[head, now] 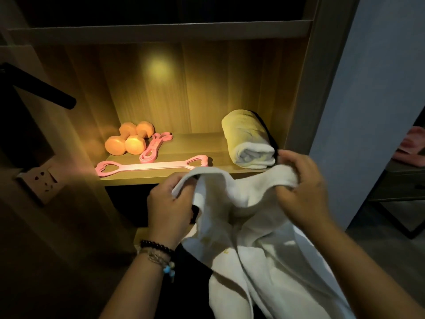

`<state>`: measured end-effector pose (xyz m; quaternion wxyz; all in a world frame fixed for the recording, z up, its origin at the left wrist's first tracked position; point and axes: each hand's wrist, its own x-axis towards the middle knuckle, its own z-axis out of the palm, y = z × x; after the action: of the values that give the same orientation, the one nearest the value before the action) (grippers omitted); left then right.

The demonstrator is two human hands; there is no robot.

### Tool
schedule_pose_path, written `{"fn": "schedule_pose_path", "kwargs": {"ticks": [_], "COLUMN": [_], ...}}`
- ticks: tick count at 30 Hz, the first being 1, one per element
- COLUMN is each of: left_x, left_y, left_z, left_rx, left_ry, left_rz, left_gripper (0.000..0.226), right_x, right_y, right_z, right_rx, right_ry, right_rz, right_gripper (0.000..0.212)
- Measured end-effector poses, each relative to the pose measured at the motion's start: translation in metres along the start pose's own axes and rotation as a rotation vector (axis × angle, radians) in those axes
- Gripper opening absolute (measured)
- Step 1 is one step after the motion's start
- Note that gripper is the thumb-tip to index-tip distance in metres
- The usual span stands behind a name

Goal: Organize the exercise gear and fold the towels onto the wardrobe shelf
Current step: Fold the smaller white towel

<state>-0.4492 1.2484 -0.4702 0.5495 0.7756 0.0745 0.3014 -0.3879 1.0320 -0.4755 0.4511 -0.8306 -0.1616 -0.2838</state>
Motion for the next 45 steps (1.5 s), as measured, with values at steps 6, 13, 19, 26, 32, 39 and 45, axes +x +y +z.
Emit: {"fn": "schedule_pose_path", "kwargs": {"ticks": [6,13,19,26,32,39,45], "left_x": [0.001,0.000,-0.005,-0.025,-0.040,-0.042,-0.042], "left_y": [0.030,0.009,-0.009,0.002,0.002,-0.001,-0.010], "left_z": [-0.014,-0.022,-0.021,-0.002,0.014,0.016,0.005], "left_rx": [-0.074,-0.422,-0.399,-0.094,-0.078,-0.097,-0.352], "left_ry": [-0.108,0.162,0.235,-0.240,-0.431,-0.282,0.028], "left_rz": [0.073,-0.351,-0.526,-0.224,-0.197,-0.061,-0.271], "left_gripper": [0.011,0.019,0.015,0.058,0.034,0.019,0.012], "right_x": [-0.006,-0.003,0.006,-0.009,-0.014,-0.021,-0.028], "right_y": [-0.025,0.006,0.048,-0.004,-0.032,-0.008,0.018], "right_z": [0.025,0.028,-0.010,0.005,0.015,0.015,0.029], "right_rx": [-0.025,-0.020,-0.009,0.228,0.337,-0.124,-0.219], "right_ry": [-0.481,0.001,0.015,-0.272,-0.307,-0.302,-0.259], "right_rz": [-0.261,-0.110,0.173,0.096,0.026,-0.265,-0.168], "right_gripper": [0.052,0.024,0.019,0.021,0.016,0.012,0.013]}}
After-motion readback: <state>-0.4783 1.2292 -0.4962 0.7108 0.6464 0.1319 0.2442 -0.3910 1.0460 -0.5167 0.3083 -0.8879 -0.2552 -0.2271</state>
